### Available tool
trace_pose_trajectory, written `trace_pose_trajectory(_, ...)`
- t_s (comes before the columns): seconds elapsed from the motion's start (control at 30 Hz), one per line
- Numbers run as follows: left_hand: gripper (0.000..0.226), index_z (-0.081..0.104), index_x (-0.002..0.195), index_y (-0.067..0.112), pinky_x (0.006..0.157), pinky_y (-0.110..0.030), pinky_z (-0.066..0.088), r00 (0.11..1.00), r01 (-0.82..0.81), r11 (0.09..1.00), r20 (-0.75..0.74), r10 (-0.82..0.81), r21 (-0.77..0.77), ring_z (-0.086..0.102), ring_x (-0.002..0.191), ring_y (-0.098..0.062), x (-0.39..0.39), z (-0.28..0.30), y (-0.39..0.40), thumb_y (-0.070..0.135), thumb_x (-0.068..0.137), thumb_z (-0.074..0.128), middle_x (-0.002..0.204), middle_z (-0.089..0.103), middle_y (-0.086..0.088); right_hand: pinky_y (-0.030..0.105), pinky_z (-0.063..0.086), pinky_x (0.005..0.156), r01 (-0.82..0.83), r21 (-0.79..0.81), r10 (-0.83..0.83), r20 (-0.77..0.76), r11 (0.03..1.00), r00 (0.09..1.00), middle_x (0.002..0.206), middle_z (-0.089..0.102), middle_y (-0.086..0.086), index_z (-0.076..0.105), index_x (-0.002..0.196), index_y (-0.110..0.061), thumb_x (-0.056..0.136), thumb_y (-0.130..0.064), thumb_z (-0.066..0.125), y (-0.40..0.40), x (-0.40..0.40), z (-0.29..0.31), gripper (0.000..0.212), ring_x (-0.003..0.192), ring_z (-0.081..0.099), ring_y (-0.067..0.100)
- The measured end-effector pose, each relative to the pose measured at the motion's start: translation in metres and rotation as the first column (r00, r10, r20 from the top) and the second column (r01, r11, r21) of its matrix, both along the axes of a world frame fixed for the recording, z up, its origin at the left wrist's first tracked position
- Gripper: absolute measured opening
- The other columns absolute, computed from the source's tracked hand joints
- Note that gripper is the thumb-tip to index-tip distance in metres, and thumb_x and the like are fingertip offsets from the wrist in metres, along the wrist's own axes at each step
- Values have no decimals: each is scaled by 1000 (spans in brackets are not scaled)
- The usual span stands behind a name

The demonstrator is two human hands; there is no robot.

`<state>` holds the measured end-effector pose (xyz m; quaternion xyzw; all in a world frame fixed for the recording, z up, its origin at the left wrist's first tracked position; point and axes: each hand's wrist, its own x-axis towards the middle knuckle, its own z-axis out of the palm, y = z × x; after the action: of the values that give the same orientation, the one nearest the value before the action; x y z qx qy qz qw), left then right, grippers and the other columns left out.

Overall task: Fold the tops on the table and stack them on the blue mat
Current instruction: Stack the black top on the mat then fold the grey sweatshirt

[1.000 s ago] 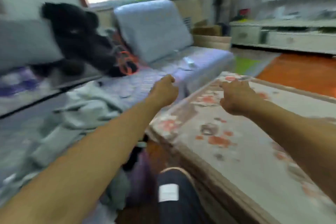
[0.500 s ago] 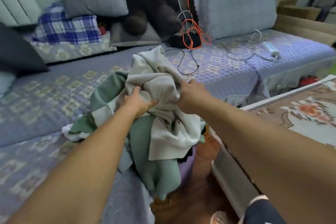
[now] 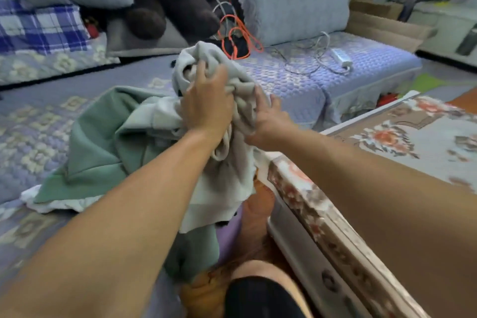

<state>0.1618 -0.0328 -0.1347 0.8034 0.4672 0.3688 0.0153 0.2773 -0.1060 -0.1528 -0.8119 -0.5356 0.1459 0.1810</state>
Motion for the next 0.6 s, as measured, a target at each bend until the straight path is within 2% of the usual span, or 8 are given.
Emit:
trace_pose_trajectory(0.07, 23, 61, 110, 19, 81, -41, 37, 988, 83, 994, 123, -92, 74, 50, 123, -35, 28, 37, -25, 20, 86, 59, 151, 44, -13, 43, 30, 116, 64, 189, -52, -69, 980, 996, 163, -6, 15, -17, 157, -28, 81, -36, 76, -22, 21, 32, 120, 148, 21, 39)
trace_pose_trajectory(0.13, 15, 60, 95, 17, 71, -32, 28, 923, 191, 963, 298, -242, 191, 53, 103, -32, 52, 79, -54, 17, 80, 57, 131, 57, -15, 35, 32, 114, 110, 427, -63, -123, 898, 990, 160, 12, 20, -6, 160, -20, 67, -47, 78, -50, 49, 69, 128, 142, 33, 32)
trace_pose_trajectory(0.2, 8, 50, 82, 19, 68, -26, 25, 826, 264, 914, 416, -380, 309, 47, 84, -24, 73, 124, -84, 18, 77, 56, 105, 61, -12, 24, 36, 109, 101, 602, -58, -90, 792, 994, 150, 31, 18, 2, 159, -7, 52, -53, 79, -91, 86, 106, 139, 131, 45, 23)
trace_pose_trajectory(0.27, 14, 42, 80, 21, 66, -29, 26, 732, 336, 861, 469, -494, 383, 41, 78, -18, 96, 171, -121, 18, 76, 55, 87, 51, -3, 24, 38, 110, 119, 658, -118, -46, 744, 992, 144, 41, 10, 4, 158, -5, 51, -51, 79, -144, 121, 143, 138, 129, 47, 15)
trace_pose_trajectory(0.33, 16, 40, 79, 21, 63, -32, 29, 614, 412, 799, 514, -599, 438, 41, 75, -21, 123, 210, -166, 16, 75, 55, 80, 45, 3, 38, 40, 113, 159, 694, -210, -11, 702, 978, 147, 43, 7, 8, 159, -15, 53, -51, 78, -200, 148, 177, 132, 136, 44, 19)
trace_pose_trajectory(0.4, 17, 38, 79, 22, 61, -35, 35, 497, 488, 727, 531, -687, 483, 47, 75, -27, 151, 242, -214, 15, 74, 53, 78, 43, 4, 47, 45, 107, 183, 750, -268, -9, 635, 963, 142, 50, 6, 17, 156, -19, 56, -43, 79, -259, 168, 207, 120, 134, 49, 21)
trace_pose_trajectory(0.5, 21, 35, 73, 24, 62, -29, 30, 340, 571, 632, 550, -763, 523, 40, 72, -17, 188, 283, -286, 13, 72, 53, 72, 38, 12, 48, 49, 102, 191, 812, -375, 37, 552, 926, 133, 60, -1, 30, 149, -18, 63, -28, 77, -345, 183, 250, 99, 125, 58, 16)
trace_pose_trajectory(0.6, 29, 32, 70, 27, 61, -28, 34, 116, 682, 507, 606, -787, 527, 37, 65, -9, 219, 309, -355, 11, 70, 56, 65, 34, 14, 43, 48, 103, 257, 823, -556, 84, 507, 827, 132, 59, -3, 33, 149, -24, 67, -30, 74, -435, 187, 280, 92, 123, 57, 15)
